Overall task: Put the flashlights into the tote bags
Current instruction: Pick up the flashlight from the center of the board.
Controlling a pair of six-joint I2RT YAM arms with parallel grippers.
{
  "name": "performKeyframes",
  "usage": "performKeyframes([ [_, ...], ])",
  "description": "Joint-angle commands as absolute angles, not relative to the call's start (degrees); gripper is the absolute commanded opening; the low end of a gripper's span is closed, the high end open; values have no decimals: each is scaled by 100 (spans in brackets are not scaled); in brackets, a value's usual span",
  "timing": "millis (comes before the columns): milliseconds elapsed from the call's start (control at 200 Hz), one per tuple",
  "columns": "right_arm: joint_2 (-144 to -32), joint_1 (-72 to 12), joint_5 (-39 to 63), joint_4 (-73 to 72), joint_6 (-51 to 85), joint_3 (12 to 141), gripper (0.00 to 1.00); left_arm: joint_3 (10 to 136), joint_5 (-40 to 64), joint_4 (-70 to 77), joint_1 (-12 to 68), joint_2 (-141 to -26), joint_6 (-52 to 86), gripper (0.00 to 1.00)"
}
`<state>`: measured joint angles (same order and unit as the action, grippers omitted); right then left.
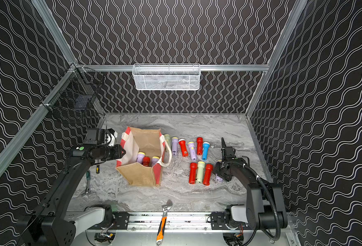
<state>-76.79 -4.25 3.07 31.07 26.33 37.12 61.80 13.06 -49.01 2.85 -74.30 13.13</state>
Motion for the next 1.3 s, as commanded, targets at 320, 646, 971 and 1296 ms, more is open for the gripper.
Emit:
performKeyframes([
  [320, -8102, -560, -183, 3368, 2514, 4039, 57, 6205, 1283, -4837, 281, -7416, 1195, 35],
  [646, -8330, -723, -286, 3355, 2519, 4113, 50, 6156, 1239, -4851, 281, -7330, 1200, 35],
  [971, -8333, -738, -237, 3349, 2514, 4104, 34, 6215, 1248, -4843, 281, -7328, 1203, 35],
  [1296, -7884, -738, -364, 3765, 2428, 4400, 20, 6184, 1292, -4817, 281, -7327, 1230, 39],
])
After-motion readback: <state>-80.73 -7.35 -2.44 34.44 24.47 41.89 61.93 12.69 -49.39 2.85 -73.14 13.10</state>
